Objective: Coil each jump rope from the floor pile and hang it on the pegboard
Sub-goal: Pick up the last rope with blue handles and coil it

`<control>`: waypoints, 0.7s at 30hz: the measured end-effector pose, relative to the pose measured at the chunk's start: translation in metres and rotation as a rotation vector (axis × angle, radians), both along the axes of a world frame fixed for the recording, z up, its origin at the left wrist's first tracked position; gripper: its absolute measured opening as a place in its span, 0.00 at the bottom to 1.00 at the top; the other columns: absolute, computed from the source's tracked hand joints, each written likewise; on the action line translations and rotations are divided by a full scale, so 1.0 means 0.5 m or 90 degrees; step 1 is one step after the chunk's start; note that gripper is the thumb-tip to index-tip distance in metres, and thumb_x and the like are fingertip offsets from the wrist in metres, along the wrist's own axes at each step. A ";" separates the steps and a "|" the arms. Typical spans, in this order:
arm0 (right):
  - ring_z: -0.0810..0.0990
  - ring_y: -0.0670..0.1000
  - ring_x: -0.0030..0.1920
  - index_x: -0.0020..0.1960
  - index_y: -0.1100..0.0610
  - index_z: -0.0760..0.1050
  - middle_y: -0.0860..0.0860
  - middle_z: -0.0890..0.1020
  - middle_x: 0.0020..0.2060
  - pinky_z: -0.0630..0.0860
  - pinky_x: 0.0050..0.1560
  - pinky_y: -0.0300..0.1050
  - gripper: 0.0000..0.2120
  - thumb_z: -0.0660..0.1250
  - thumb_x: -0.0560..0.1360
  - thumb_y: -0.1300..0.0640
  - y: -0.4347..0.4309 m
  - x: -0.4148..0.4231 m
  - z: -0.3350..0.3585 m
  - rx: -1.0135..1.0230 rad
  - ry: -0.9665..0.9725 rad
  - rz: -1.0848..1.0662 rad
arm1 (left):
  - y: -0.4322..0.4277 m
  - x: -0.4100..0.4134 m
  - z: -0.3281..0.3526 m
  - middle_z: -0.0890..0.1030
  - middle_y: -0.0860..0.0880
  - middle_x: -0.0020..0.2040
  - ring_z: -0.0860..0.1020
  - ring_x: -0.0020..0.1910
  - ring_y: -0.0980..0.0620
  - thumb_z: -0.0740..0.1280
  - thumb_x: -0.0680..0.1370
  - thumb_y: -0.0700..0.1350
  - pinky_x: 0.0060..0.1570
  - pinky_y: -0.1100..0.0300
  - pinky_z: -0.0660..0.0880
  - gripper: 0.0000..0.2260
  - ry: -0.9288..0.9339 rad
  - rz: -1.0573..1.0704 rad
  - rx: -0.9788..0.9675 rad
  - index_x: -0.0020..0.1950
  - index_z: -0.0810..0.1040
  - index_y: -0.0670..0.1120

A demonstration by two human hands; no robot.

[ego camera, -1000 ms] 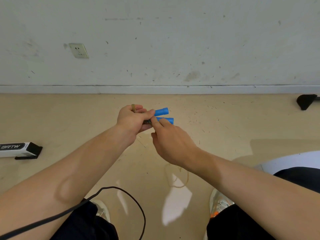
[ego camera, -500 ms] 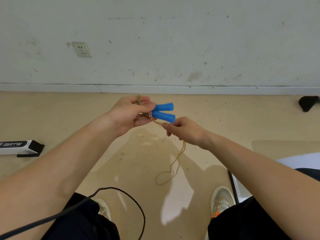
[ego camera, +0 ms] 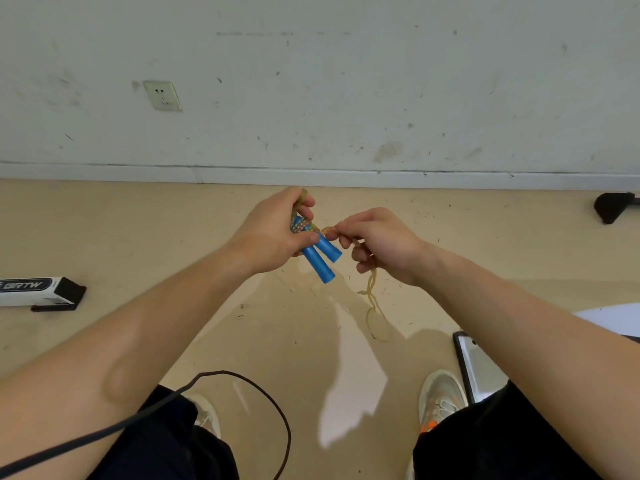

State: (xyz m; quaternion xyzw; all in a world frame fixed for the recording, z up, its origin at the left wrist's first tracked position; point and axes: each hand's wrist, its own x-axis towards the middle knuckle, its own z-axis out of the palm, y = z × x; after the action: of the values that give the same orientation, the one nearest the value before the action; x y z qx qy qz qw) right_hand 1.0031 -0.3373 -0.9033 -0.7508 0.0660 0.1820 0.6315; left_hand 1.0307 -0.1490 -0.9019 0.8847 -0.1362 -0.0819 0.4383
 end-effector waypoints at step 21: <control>0.73 0.49 0.36 0.66 0.48 0.76 0.47 0.81 0.41 0.77 0.42 0.53 0.21 0.59 0.79 0.64 0.075 -0.064 -0.051 -0.312 -0.462 -0.022 | -0.060 -0.004 -0.011 0.76 0.45 0.56 0.83 0.43 0.51 0.76 0.74 0.41 0.38 0.58 0.83 0.22 0.222 0.361 -0.486 0.63 0.71 0.40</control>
State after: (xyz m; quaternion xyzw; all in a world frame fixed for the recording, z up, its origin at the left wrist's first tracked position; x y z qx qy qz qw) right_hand 0.9709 -0.2996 -0.9290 -0.8925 -0.1068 -0.1252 0.4199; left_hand 1.0287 -0.1791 -0.9075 0.6367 0.1647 -0.0506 0.7516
